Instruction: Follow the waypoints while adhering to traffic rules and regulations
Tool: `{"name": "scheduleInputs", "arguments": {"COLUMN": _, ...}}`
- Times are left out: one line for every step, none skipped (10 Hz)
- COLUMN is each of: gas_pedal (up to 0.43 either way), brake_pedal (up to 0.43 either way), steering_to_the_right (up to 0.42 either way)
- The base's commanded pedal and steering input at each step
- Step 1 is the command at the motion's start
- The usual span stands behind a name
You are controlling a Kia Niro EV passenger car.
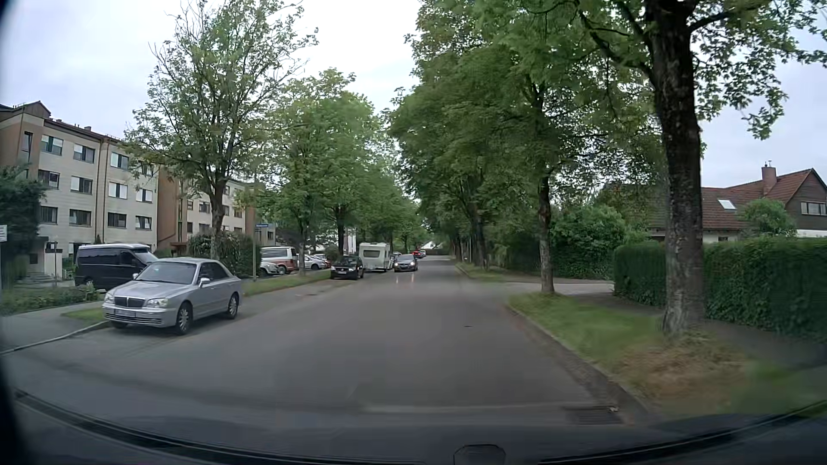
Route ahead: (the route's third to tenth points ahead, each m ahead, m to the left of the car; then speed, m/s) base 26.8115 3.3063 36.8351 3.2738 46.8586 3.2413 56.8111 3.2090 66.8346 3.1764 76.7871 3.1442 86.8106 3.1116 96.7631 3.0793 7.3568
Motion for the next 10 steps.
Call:
{"name": "scheduleInputs", "arguments": {"gas_pedal": 0.0, "brake_pedal": 0.085, "steering_to_the_right": -0.001}}
{"name": "scheduleInputs", "arguments": {"gas_pedal": 0.0, "brake_pedal": 0.098, "steering_to_the_right": -0.001}}
{"name": "scheduleInputs", "arguments": {"gas_pedal": 0.0, "brake_pedal": 0.104, "steering_to_the_right": -0.001}}
{"name": "scheduleInputs", "arguments": {"gas_pedal": 0.0, "brake_pedal": 0.116, "steering_to_the_right": -0.001}}
{"name": "scheduleInputs", "arguments": {"gas_pedal": 0.0, "brake_pedal": 0.128, "steering_to_the_right": -0.001}}
{"name": "scheduleInputs", "arguments": {"gas_pedal": 0.0, "brake_pedal": 0.134, "steering_to_the_right": -0.001}}
{"name": "scheduleInputs", "arguments": {"gas_pedal": 0.0, "brake_pedal": 0.146, "steering_to_the_right": -0.001}}
{"name": "scheduleInputs", "arguments": {"gas_pedal": 0.0, "brake_pedal": 0.159, "steering_to_the_right": -0.001}}
{"name": "scheduleInputs", "arguments": {"gas_pedal": 0.0, "brake_pedal": 0.171, "steering_to_the_right": -0.001}}
{"name": "scheduleInputs", "arguments": {"gas_pedal": 0.0, "brake_pedal": 0.177, "steering_to_the_right": -0.001}}
